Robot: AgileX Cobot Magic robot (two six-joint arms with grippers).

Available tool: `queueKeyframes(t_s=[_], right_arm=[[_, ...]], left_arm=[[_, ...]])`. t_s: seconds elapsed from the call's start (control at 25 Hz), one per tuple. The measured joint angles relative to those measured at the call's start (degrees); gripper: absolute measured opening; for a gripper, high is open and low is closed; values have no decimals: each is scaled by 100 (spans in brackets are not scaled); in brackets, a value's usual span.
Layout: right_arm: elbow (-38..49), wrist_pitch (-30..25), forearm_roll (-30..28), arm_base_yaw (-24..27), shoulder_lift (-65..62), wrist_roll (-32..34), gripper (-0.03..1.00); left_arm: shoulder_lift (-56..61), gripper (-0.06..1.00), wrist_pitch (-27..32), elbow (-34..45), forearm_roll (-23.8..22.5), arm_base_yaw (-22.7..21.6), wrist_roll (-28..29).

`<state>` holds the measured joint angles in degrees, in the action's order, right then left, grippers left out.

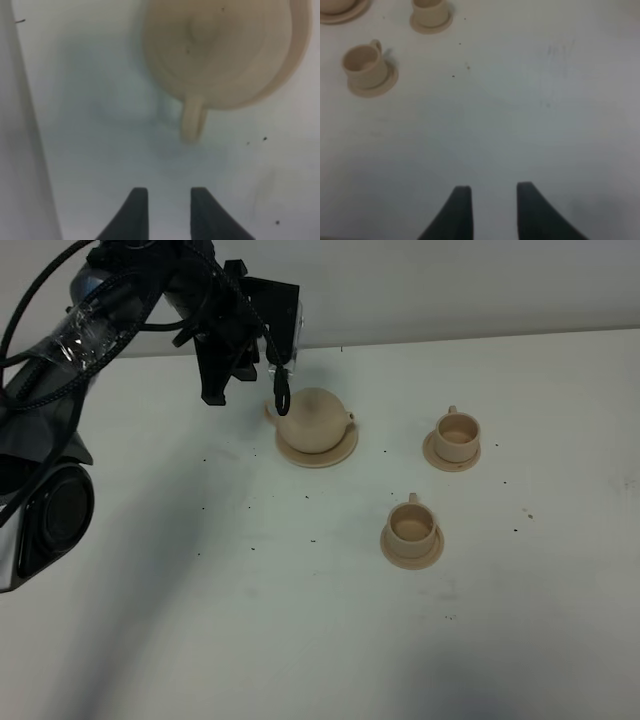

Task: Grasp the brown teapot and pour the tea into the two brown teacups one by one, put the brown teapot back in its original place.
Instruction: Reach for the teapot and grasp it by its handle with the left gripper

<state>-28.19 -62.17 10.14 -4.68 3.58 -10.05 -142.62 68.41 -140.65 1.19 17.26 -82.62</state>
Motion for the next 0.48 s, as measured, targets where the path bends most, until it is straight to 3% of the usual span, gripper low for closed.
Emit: queueKeyframes(t_s=[0.48], right_arm=[[0, 0, 0, 0, 0, 0, 23]], left_arm=[[-248, 23, 0, 0, 29, 149, 111]])
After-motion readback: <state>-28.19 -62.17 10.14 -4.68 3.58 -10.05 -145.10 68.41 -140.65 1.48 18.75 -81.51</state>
